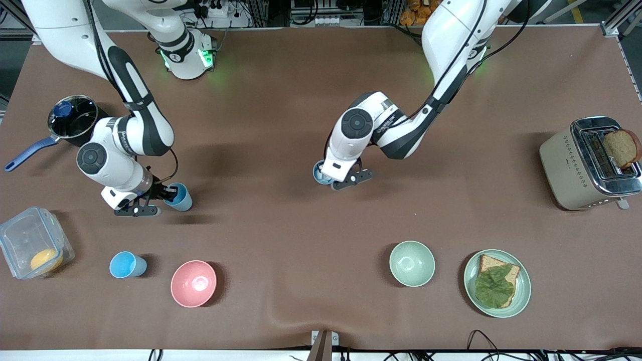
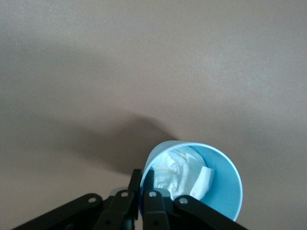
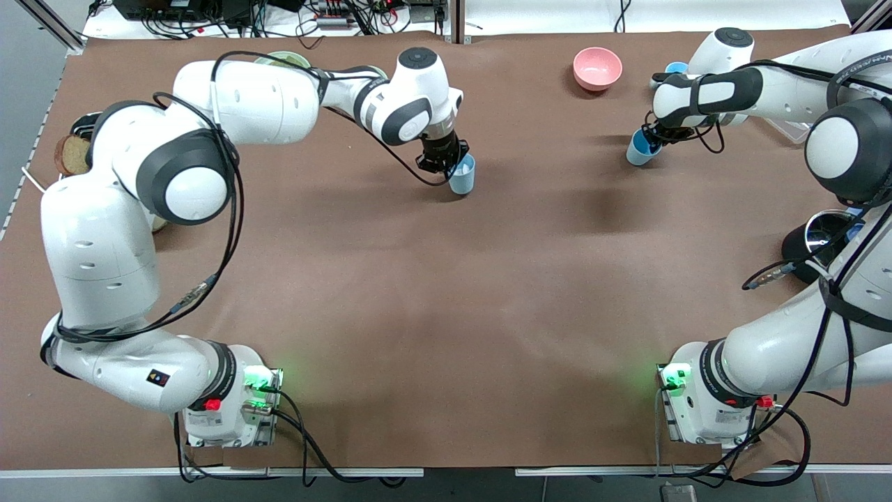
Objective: Stack blue cups with both arms
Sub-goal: 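Carry the tissue cup midtable while the right gripper grasps the blue cup, then set the tissue cup down while the right gripper lifts the blue cup, then withdraw the left gripper while the right gripper moves over the cup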
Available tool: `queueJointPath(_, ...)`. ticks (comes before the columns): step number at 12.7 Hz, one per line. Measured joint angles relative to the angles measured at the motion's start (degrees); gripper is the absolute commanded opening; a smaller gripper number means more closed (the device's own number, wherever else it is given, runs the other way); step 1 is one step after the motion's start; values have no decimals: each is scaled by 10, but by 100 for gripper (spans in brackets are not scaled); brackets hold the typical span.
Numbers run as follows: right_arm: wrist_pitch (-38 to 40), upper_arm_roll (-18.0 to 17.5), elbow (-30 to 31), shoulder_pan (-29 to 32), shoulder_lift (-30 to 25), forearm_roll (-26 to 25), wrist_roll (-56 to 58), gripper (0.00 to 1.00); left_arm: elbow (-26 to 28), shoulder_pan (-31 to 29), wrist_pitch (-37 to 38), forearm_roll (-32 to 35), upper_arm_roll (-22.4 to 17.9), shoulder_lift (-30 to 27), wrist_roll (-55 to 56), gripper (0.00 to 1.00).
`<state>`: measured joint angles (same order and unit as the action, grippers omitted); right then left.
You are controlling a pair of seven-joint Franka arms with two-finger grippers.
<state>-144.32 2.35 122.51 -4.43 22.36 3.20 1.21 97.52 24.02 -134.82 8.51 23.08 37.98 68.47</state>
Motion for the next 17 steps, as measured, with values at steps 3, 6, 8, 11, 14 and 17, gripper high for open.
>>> queueJointPath(3, 54, -2, -31, 0, -32, 0, -37, 0, -3, 2, -1, 13, 0, 0, 15, 100)
queueJointPath(6, 221, -44, -130, -3, -83, 1, -176, 0, -20, -3, -1, 17, -1, -10, 17, 100)
queueJointPath(8, 333, -95, -214, -8, -102, 1, -281, 0, -29, -11, 15, 18, -4, -41, 17, 100)
queueJointPath(11, 393, -184, -292, -15, -107, 2, -445, 0, -33, -51, 53, 25, -10, -113, -13, 100)
queueJointPath(14, 395, -216, -312, -49, -94, 2, -587, 0, -32, -132, 88, 26, -13, -165, -139, 100)
queueJointPath(17, 377, -216, -314, -106, -52, -1, -670, 0, -32, -208, 124, 26, -12, -185, -241, 100)
